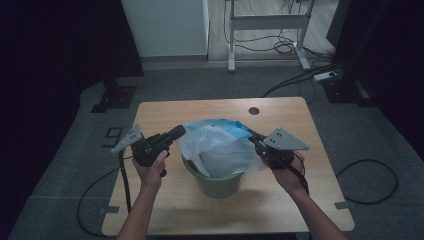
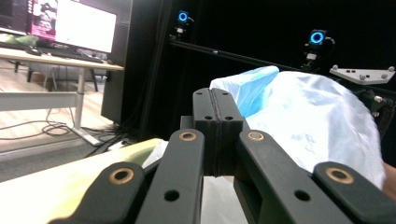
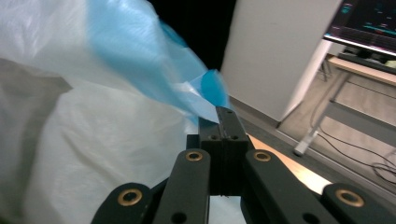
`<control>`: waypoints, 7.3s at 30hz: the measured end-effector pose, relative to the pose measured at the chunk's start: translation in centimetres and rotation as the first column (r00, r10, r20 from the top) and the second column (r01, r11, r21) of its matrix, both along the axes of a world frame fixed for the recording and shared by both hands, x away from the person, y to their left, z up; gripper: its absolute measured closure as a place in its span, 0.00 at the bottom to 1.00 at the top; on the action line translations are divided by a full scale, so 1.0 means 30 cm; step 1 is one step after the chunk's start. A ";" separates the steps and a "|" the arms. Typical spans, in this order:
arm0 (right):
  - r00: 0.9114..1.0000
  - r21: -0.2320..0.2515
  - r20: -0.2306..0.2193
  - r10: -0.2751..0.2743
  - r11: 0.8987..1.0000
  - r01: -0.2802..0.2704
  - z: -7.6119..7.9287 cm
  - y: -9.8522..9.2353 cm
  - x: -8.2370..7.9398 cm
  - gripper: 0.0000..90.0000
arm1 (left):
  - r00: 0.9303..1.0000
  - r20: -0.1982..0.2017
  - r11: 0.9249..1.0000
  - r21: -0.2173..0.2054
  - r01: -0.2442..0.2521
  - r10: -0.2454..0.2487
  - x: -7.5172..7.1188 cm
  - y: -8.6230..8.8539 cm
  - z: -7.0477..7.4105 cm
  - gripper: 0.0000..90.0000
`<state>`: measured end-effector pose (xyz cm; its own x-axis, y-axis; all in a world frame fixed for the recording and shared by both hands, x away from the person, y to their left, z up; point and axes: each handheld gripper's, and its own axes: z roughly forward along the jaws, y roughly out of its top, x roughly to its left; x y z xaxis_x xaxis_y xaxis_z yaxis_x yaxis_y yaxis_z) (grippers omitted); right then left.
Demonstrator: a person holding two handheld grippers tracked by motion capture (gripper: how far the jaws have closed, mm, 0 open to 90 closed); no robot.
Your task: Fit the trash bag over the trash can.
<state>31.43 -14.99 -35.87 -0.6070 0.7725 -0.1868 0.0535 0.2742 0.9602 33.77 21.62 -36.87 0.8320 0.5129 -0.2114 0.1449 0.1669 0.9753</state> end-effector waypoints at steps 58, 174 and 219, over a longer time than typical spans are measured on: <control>0.973 0.115 -0.097 0.208 0.974 -0.196 -0.207 -0.102 -0.256 0.99 | 0.998 -0.053 0.995 0.089 0.042 -0.037 -0.230 0.092 -0.107 0.62; 0.910 0.175 -0.328 0.254 0.963 -0.205 -0.014 0.058 0.064 0.89 | 0.993 -0.103 0.977 0.198 0.085 -0.065 -0.245 0.050 -0.197 0.96; 0.965 0.098 -0.154 0.214 0.975 -0.201 -0.004 0.021 -0.026 0.99 | 0.988 -0.049 0.917 0.380 -0.120 0.150 -0.071 -0.132 0.033 1.00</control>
<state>30.66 -14.37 -35.99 -0.7726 0.6348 -0.0144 0.1611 0.2179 0.9626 31.64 17.67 -35.87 0.7385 0.6730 -0.0414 0.2224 -0.1852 0.9572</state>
